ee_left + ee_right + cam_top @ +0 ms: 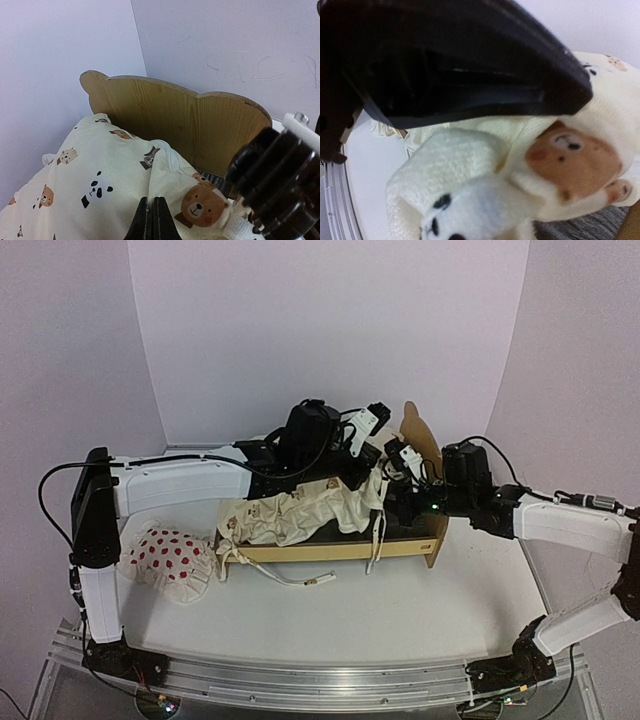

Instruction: Set up the pet bed

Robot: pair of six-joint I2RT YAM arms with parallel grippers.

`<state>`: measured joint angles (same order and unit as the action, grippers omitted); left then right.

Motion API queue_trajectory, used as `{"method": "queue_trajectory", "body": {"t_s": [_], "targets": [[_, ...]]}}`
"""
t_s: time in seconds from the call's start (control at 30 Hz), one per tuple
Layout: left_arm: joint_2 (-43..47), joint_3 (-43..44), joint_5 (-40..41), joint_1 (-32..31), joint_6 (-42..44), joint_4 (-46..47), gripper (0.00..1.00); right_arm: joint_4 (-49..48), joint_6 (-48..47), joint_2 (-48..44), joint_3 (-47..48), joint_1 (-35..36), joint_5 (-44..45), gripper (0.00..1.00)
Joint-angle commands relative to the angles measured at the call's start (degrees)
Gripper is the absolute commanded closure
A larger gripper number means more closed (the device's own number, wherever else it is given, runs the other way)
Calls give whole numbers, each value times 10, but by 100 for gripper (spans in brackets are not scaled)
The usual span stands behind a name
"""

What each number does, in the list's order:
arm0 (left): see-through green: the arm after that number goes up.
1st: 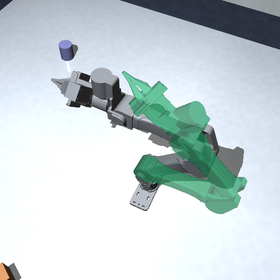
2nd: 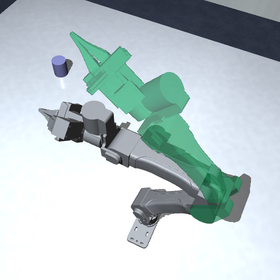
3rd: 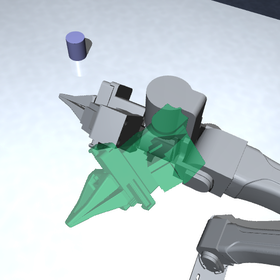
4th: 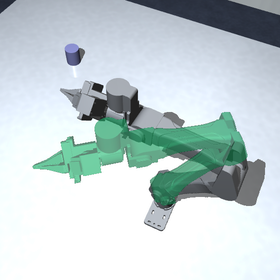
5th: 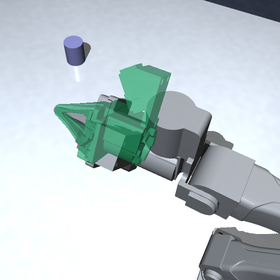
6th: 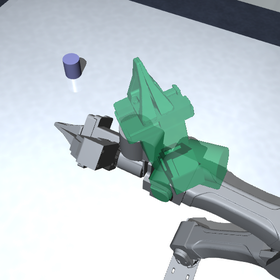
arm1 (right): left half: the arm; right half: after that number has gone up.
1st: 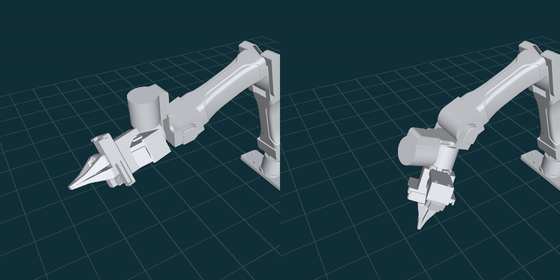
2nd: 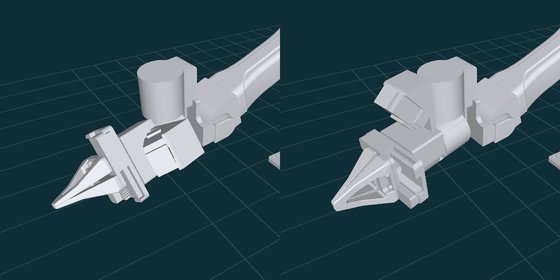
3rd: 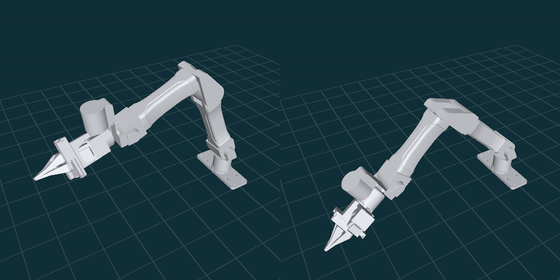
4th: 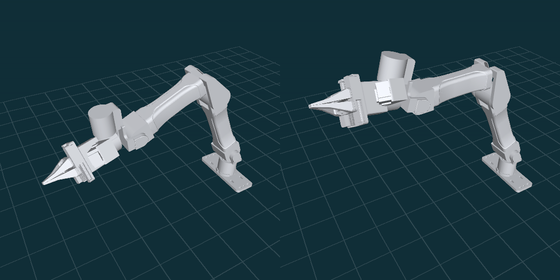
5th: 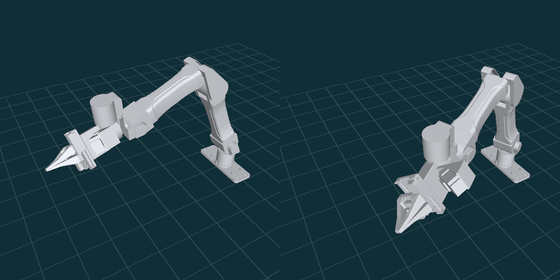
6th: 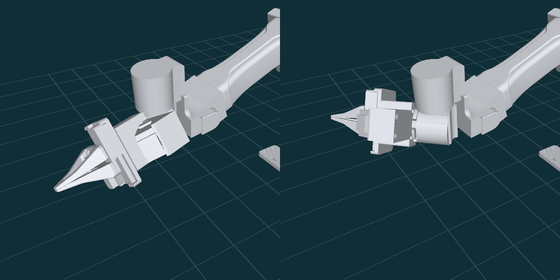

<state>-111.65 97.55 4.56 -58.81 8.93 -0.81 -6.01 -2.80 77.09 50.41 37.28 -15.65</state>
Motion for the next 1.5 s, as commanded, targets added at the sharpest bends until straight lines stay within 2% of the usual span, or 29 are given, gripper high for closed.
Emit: {"method": "queue_trajectory", "body": {"t_s": [0.0, 0.63, 1.03, 1.23, 1.47], "targets": [[47, -4, 2, 5, -4, 29, 100, 31, -59, -24, 55, 2, 47, 100], [51, -10, 42, 4, -10, 38, 100, 50, -175, -18, 96, 2, 125, 100], [52, -14, 46, 4, -8, 39, 100, 55, -175, -17, 86, 2, 121, 100], [52, -14, 50, 4, -7, 40, 100, 94, -184, -6, 146, 2, 107, 100], [57, -22, 59, 4, -8, 51, 100, 98, -194, 4, 140, 2, 124, 100]]}}
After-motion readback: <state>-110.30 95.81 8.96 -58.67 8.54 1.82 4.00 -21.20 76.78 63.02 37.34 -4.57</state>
